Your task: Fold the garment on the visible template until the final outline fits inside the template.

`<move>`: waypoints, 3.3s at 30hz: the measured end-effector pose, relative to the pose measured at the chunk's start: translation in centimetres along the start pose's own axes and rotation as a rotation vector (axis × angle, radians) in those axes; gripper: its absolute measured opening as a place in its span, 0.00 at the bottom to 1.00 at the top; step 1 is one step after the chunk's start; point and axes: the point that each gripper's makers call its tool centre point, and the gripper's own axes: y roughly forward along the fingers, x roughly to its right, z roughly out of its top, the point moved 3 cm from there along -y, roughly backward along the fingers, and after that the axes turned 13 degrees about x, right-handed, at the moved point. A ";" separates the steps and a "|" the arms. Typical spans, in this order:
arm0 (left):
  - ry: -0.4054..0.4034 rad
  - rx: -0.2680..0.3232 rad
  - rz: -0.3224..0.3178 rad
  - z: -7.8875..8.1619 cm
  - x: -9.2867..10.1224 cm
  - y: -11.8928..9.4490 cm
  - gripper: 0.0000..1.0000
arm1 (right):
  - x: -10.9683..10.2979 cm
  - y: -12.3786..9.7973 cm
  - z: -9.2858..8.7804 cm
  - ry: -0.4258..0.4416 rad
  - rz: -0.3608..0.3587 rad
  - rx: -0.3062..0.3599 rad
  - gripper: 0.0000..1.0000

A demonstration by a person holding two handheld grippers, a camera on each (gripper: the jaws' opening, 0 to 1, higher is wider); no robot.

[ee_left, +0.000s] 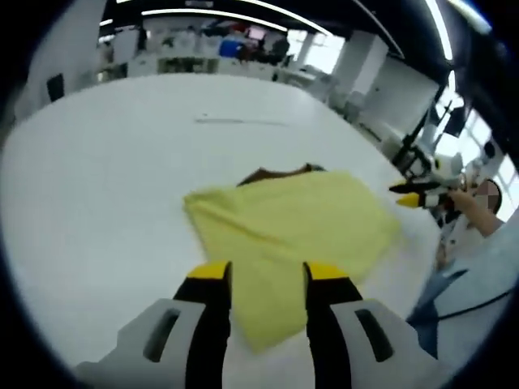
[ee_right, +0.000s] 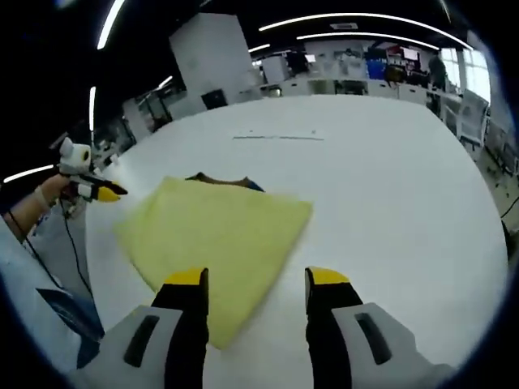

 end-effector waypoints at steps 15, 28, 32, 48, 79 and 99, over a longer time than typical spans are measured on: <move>-0.101 -0.038 0.054 -3.9 -0.2 -1.6 0.30 | -1.8 -2.1 -3.6 0.111 -0.006 -0.032 0.30; -0.191 -0.045 0.098 -6.4 -0.6 -2.2 0.25 | -2.5 -2.2 -5.3 0.189 -0.015 -0.054 0.14; -0.216 -0.042 0.101 -6.7 -0.8 -2.1 0.22 | -2.4 -2.2 -5.6 0.203 -0.023 -0.064 0.12; -0.296 -0.041 0.099 -7.4 -1.0 -1.6 0.10 | -2.5 -2.1 -5.8 0.240 -0.028 -0.071 0.06; -0.342 -0.087 0.163 -8.2 -1.2 -3.1 0.00 | -3.4 -3.3 -5.9 0.234 -0.032 -0.093 0.02; -0.288 -0.168 0.121 -9.2 0.1 -3.7 0.00 | -3.3 -4.6 -8.0 0.243 -0.068 -0.133 0.02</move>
